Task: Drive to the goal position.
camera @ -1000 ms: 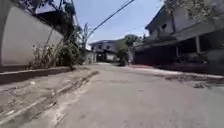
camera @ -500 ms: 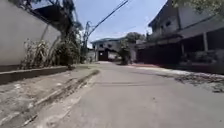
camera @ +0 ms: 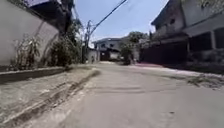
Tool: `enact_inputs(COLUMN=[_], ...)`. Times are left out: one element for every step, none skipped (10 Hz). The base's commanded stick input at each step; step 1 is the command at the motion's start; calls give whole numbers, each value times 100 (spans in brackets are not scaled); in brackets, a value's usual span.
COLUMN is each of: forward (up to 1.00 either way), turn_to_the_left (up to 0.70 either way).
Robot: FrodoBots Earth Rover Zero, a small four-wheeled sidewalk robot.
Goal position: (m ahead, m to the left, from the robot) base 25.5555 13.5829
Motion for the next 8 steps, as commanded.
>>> enact_inputs(forward=[100, 100, 100, 100, 100, 100, 100, 100], turn_to_the_left=[0, -15, -40, -40, -40, -10, 0, 0])
